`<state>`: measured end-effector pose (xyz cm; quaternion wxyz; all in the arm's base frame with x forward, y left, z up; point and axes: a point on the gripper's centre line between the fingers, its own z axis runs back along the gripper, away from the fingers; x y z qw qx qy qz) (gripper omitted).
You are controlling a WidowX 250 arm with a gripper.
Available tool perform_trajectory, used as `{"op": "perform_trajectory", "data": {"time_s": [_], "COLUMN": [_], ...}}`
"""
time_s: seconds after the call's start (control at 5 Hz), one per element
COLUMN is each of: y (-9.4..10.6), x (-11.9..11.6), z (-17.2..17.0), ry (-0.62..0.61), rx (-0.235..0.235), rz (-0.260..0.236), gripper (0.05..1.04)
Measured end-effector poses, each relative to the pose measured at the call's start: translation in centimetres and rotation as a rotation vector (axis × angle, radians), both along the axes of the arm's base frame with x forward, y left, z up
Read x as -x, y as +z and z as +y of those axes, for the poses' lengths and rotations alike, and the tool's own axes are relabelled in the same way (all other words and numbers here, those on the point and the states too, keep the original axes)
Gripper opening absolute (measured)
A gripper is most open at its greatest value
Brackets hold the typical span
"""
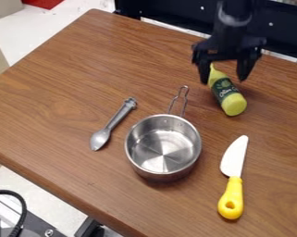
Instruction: Pick up the yellow bottle and put it in the silver pot
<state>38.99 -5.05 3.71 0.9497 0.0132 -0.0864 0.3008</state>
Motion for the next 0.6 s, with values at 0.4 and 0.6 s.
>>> {"op": "perform_trajectory", "data": {"time_s": [0.4,0.6], "y": [-1.84,-1.93], "x": [0.31,0.26], "z": [-1.01,-0.99], "ry": [0.009,0.053], "rx": [-0.01,-0.02], "rz": [-0.024,-0.013], "gripper": [0.955,0.76]}}
